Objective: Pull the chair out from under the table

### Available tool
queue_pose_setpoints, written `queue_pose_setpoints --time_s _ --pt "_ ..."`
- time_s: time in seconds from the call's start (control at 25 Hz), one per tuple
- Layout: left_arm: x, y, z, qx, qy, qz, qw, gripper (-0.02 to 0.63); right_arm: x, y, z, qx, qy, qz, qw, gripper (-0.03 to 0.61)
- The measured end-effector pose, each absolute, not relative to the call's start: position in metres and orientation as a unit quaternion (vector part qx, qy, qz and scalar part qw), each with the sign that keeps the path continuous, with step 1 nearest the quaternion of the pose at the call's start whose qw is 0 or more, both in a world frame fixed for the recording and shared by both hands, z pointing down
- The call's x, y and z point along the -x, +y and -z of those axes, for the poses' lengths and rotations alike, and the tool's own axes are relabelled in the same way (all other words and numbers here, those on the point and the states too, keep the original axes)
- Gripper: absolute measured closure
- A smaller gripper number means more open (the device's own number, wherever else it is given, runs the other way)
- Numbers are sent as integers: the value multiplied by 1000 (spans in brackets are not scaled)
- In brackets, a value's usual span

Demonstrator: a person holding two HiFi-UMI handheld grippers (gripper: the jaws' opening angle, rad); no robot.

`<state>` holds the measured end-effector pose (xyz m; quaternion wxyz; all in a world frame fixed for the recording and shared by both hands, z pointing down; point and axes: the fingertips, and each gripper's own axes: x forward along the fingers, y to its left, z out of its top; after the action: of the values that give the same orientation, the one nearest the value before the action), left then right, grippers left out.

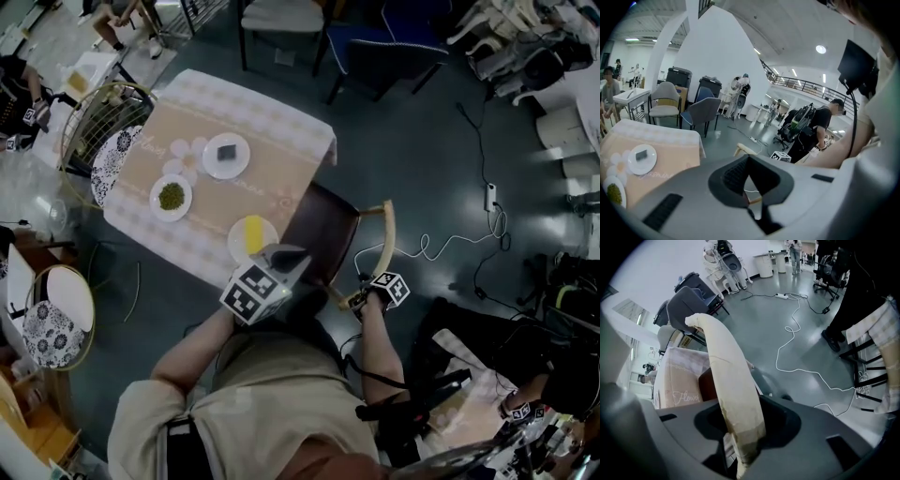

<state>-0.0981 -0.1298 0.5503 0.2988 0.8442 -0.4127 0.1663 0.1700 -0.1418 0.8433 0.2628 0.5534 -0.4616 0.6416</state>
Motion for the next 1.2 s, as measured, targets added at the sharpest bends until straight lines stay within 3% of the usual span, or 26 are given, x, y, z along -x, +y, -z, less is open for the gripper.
queue_pose_setpoints --time_s 1.2 --pt "55 -124 -552 -854 -381 -192 297 609 -210 -148 -839 -581 -454 -637 224 419"
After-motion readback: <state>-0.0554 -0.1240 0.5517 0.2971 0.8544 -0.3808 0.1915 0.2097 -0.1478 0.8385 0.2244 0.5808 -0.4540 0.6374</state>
